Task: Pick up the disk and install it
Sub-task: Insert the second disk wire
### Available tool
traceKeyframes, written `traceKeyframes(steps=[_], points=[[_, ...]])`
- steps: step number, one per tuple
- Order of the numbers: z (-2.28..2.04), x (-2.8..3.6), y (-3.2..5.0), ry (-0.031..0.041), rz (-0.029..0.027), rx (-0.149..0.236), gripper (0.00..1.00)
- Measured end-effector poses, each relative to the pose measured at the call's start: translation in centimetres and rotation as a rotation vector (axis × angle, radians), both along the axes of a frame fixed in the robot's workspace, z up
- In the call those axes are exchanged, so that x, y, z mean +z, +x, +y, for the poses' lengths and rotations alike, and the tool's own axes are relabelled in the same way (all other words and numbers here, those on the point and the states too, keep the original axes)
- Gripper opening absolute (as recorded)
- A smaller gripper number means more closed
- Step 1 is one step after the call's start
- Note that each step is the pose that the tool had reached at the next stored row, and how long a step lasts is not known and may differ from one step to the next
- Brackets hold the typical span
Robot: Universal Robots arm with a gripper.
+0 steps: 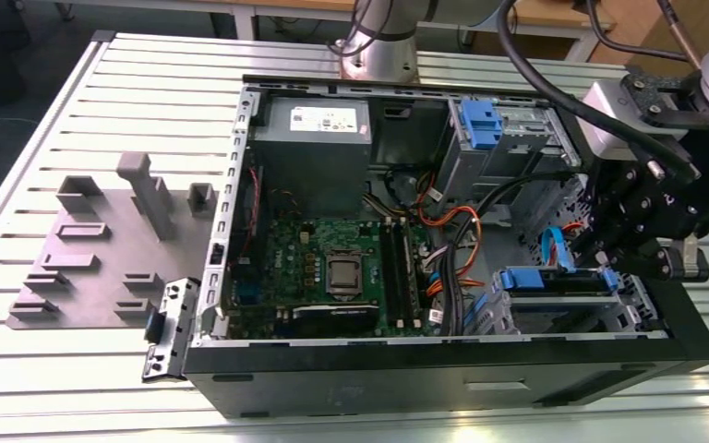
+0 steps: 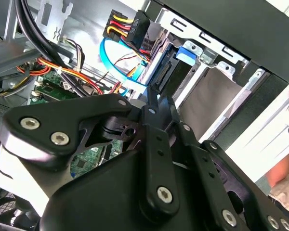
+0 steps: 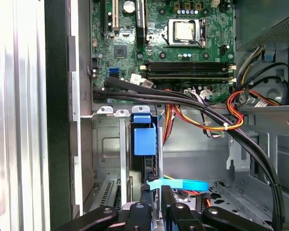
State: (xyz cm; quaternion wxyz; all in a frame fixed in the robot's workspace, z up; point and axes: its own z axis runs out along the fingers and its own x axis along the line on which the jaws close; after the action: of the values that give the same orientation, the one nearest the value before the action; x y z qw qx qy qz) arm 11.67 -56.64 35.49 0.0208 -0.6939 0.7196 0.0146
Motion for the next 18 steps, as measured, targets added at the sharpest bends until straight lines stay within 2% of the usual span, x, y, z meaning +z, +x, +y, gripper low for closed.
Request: traceKeyframes(steps=[2, 10, 14, 18], points=[[0.00, 0.18, 0.00, -0.0002, 0.0000, 0.000, 0.24], [0.03, 0.22, 0.00, -0.0004, 0.0000, 0.000, 0.24], [0.35, 0.18, 0.00, -0.0003, 0.0000, 0.000, 0.24], [0.93, 0.11, 0.00, -0.0003, 0.0000, 0.000, 0.24]])
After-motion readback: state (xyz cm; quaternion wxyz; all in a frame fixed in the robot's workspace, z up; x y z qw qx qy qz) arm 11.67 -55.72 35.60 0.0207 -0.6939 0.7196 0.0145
